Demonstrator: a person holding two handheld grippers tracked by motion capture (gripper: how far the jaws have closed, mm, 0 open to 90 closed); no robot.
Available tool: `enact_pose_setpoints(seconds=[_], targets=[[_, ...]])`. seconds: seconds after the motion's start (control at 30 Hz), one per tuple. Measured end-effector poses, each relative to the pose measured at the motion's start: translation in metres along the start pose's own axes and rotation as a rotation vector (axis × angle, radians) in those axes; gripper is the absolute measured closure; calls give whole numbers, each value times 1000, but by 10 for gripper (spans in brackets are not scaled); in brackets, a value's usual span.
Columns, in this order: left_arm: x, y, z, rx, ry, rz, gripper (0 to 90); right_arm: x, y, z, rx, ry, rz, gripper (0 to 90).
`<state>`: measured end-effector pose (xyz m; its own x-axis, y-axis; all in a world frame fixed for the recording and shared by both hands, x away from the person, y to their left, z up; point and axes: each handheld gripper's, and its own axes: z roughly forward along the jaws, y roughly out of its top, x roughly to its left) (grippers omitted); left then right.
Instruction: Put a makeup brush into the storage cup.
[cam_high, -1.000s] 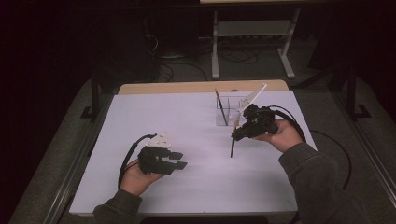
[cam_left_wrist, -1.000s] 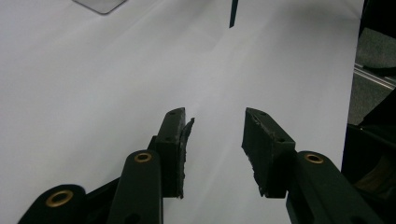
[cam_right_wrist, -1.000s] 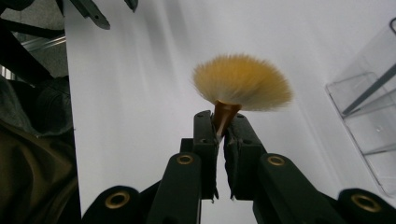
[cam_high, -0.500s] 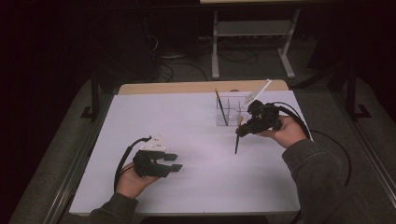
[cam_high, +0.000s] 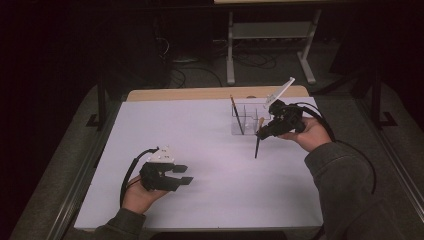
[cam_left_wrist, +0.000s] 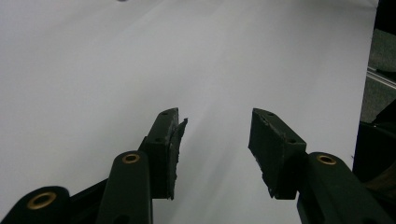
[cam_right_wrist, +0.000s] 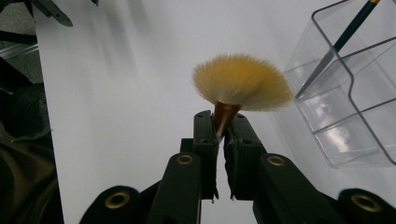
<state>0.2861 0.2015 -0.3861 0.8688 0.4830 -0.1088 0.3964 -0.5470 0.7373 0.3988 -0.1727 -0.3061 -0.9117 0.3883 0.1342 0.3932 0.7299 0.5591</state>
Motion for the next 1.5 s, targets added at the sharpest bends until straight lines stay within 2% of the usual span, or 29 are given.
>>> enact_pose_setpoints(seconds=[0.3,0.53,0.77,1.17,1.27,1.5], targets=[[1,-2,-4,-9,9,5,505,-8,4,-8,1,-16,22,826],[3,-4,-6,-17,28,-8,467,-13,7,-14,-1,-34,28,826],[4,-5,-6,-15,29,-16,430,-17,12,-21,-14,-45,31,826],[7,-8,-10,-26,39,-37,394,-25,29,-35,-9,-78,37,826],[7,-8,-11,-29,39,-31,392,-29,34,-38,-6,-86,34,826],[3,-8,-10,-36,23,-32,371,-40,43,-40,-3,-105,46,826]])
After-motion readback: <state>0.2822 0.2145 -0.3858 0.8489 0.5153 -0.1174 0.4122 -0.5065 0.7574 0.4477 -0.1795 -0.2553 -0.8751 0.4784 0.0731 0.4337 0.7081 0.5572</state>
